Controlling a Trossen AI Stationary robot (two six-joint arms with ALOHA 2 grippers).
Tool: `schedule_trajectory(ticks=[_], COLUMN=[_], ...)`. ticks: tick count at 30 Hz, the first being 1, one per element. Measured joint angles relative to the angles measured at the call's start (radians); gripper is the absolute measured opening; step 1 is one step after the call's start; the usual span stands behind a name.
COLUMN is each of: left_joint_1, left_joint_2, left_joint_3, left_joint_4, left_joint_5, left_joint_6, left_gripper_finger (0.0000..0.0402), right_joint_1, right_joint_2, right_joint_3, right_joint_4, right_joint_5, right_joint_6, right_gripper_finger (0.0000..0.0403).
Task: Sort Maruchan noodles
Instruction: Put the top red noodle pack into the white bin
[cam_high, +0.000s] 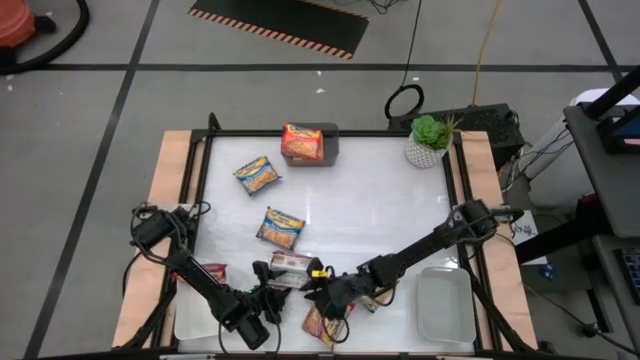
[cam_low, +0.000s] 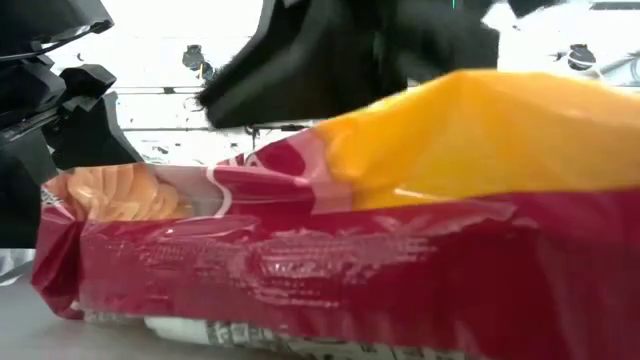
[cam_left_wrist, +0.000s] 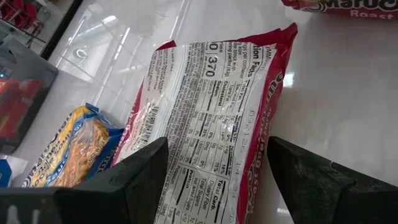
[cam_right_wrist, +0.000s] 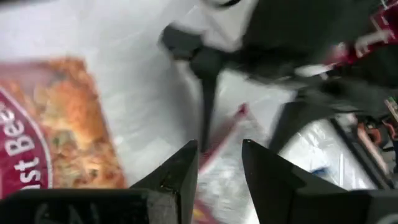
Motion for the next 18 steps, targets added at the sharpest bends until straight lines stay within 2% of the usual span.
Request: schedule_trajectory(ticks=[3,7,14,18], left_joint_1=[0.002,0.006,0.006,0.006], left_joint_2=[0.000,0.000,0.000,0.000], left_joint_3=[0.000,0.000,0.000,-0.001], left_joint_4=[0.000,-0.001,-0.002,-0.001], left_joint_5=[0.000,0.000,0.000,0.000], left_joint_6=[0.001,0.000,0.001,0.001], left_gripper_finger=[0.0278,0.0278,0.0278,0.0278], right_joint_1=[-0.018,-0.029,-0.027,-0.028], right_joint_2=[-0.037,-0.013,0.062,0.105], right_joint_3=[0.004,0.000,0.002,0.005], right_joint_4=[-0.073,-0.140,-0.114,-0.015], right_joint_5=[0.000,0.000,0.000,0.042], right_joint_6=[0.020,0.041,0.005,-0.064], right_gripper_finger=[0.0118,0.0118,0.0118,0.0118])
